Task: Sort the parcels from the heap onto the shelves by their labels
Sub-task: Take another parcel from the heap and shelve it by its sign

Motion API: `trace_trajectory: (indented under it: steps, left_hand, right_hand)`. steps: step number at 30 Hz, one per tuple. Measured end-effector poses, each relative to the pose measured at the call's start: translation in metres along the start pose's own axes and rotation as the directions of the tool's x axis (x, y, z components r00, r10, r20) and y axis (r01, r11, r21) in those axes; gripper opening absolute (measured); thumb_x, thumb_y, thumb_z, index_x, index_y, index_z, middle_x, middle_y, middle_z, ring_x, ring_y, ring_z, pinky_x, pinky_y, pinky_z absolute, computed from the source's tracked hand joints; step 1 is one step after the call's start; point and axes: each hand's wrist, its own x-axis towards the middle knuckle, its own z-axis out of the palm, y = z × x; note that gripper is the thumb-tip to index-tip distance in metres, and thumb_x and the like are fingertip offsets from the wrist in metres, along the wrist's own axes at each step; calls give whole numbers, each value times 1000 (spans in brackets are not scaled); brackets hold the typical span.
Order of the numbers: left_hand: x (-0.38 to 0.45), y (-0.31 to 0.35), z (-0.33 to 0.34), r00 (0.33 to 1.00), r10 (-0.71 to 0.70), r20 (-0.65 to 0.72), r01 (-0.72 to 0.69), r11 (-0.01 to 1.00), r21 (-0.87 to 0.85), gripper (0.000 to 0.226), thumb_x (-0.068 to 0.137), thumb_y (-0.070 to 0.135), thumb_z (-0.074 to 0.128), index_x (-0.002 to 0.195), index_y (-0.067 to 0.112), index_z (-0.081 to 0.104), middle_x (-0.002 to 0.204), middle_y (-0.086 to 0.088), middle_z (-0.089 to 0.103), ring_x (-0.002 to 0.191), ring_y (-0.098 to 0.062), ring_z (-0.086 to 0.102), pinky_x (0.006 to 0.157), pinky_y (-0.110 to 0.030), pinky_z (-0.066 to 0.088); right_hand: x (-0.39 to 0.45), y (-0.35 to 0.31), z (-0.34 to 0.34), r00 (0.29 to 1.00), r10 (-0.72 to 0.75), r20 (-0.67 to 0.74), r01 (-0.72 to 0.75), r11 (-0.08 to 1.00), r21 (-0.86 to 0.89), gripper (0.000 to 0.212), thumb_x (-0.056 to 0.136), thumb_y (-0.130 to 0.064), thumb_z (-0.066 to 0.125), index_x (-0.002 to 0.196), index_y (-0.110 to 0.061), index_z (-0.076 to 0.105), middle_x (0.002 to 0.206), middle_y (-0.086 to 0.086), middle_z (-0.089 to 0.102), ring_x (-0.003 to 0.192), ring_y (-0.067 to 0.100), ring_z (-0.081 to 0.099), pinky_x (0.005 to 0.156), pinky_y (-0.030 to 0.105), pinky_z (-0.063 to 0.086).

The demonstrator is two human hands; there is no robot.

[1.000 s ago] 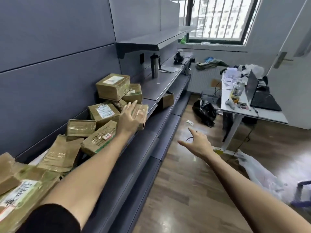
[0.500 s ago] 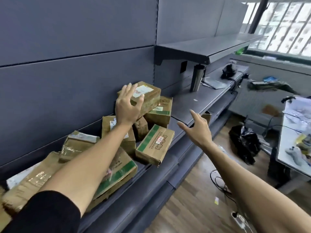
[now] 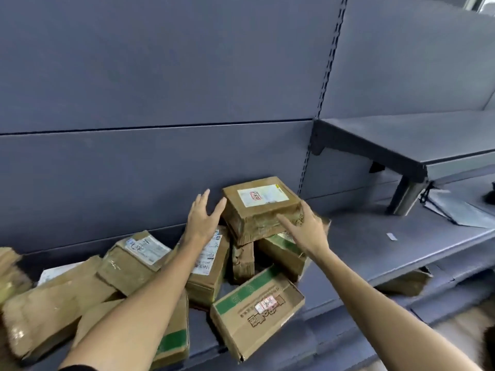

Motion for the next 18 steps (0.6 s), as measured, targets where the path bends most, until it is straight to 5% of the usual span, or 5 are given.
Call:
trace_trajectory:
  steps: [7, 10, 12, 14, 18]
  left_hand:
    - [5, 20, 52, 948, -303, 102, 319, 875, -365, 65, 98, 65, 38, 142, 20, 52, 144, 0, 55, 127, -20, 53, 112, -37, 36]
    - [2, 31, 65, 922, -350, 162, 379, 742, -553, 32, 107, 40, 38, 101, 27, 66, 94, 11, 72, 85, -6, 64, 78, -26, 50]
    - [-1, 33, 65, 911, -363, 196, 404, 693, -597, 29, 105, 39, 45, 98, 22, 68, 80, 8, 75, 71, -7, 68, 62, -25, 52]
    - [-1, 36, 60, 915, -371, 157, 382, 676, -630, 26, 99, 40, 57, 110, 19, 66, 96, -1, 76, 82, -14, 71, 64, -29, 54]
    - [8, 38, 41, 954, -291, 77, 258, 658, -707, 72, 87, 38, 69, 150, 29, 35, 145, -10, 53, 128, -27, 54, 105, -48, 45]
  right_hand:
    - [38, 24, 5, 967, 129, 218, -206, 900, 383, 102, 78, -81, 55, 158, -23, 26, 155, 0, 45, 140, 26, 43, 118, 43, 32]
    - [39, 29, 10, 959, 115, 258, -216, 887, 408, 102, 77, -82, 53, 158, -26, 26, 154, -1, 47, 137, 27, 48, 116, 45, 36]
    - [37, 26, 6, 962, 102, 255, -206, 880, 427, 96, 84, -76, 53, 159, -26, 23, 157, 0, 42, 140, 27, 44, 118, 43, 33]
    - [38, 25, 4, 970, 70, 235, -170, 882, 440, 90, 90, -69, 53, 160, -22, 22, 160, 0, 36, 145, 24, 37, 119, 41, 29]
    - [35, 9, -9, 988, 13, 154, -92, 851, 517, 94, 82, -79, 51, 156, -24, 31, 156, -6, 41, 143, 21, 41, 119, 47, 33]
